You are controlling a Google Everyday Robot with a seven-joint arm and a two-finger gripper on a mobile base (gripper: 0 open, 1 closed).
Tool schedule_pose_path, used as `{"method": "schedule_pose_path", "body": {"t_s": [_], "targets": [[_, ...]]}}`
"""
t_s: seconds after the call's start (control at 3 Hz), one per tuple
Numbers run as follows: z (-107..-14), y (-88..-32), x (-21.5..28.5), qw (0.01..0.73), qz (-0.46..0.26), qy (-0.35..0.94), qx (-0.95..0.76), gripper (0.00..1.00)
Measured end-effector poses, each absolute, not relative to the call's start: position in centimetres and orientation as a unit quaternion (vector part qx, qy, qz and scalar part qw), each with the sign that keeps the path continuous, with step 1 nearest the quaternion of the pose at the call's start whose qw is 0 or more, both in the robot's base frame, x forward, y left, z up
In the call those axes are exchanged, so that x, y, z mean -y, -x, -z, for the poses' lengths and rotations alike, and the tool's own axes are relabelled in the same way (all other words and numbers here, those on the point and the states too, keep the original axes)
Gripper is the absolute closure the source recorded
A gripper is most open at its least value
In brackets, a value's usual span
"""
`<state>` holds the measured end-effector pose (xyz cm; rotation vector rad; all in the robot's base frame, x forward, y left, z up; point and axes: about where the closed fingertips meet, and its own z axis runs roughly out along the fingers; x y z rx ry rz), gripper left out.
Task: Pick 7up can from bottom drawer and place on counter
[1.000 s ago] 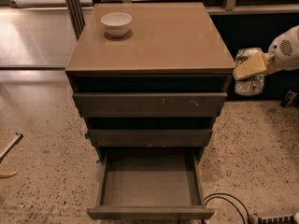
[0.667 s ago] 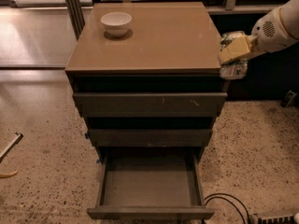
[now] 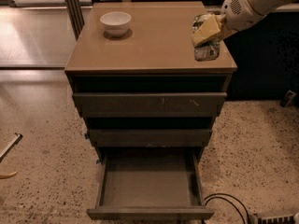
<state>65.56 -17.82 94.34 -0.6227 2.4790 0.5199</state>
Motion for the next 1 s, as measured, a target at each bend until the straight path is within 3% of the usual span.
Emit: {"method": "schedule_pose_path", "body": {"t_s": [1.0], "targets": [[-93.7, -70.9, 10.8, 0.282, -0.301, 0.178, -0.893, 1.00]]}}
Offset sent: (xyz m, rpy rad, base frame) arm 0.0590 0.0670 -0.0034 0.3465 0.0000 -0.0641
